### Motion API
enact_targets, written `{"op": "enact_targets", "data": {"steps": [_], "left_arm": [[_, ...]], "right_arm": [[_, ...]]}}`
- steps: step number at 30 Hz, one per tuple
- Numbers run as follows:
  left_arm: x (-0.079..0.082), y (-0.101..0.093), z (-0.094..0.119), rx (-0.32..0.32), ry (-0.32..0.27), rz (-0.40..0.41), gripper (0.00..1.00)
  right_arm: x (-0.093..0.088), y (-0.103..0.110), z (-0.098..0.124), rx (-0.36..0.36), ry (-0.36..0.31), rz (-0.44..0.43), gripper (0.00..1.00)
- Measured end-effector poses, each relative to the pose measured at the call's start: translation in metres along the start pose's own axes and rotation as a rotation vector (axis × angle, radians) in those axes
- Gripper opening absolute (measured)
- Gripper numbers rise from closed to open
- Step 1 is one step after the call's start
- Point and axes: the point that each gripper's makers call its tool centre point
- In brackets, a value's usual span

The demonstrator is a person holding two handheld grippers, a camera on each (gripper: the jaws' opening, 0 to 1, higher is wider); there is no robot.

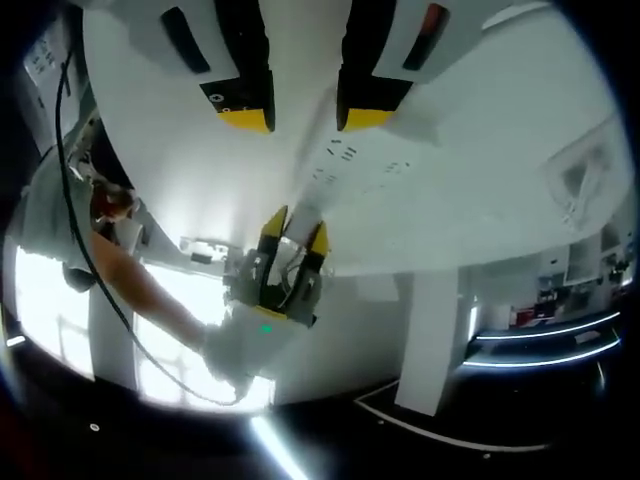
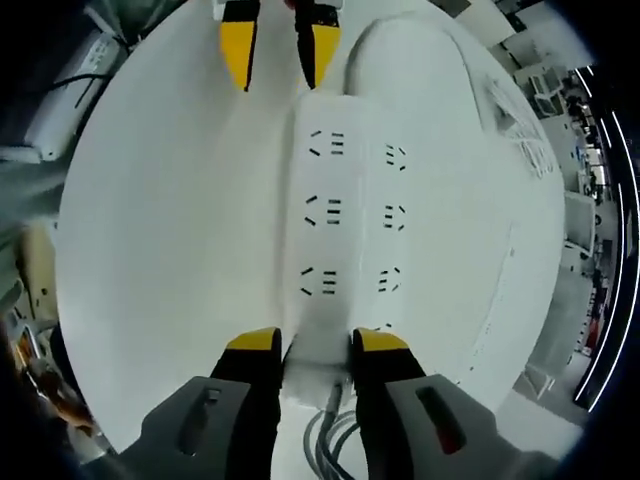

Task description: Straighten the power strip on the desk, plug the charger into it

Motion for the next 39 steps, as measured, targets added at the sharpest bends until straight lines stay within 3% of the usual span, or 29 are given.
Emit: {"op": "enact_targets", "data": {"steps": [11, 18, 26, 39], "left_arm": [[-0.002, 0.003, 0.001, 0.009, 0.006, 0.003, 0.25], [-0.001, 0.002, 0.002, 0.005, 0.004, 0.005, 0.25], [0.000, 0.004, 0.002, 0.009, 0.004, 0.009, 0.25], [-0.003, 0.002, 0.001, 0.002, 0.013, 0.008, 0.25]], "right_arm": [[0.000, -0.004, -0.003, -0.070, 0.003, -0.088, 0.27], [0.003, -0.009, 0.005, -0.136, -0.057, -0.031, 0.33], [0.007, -0.008, 0.016, -0.180, -0.094, -0.035, 0.32], [0.010, -0.001, 0.039, -0.238, -0.078, -0.034, 0.27]]}}
Point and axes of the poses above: the point that each gripper's makers call its tool centre point, and the gripper's own axes: z roughly backward along the fingers, y roughly to its left, x roughly out of its top, and after that the axes turned 14 degrees about -y, right-handed
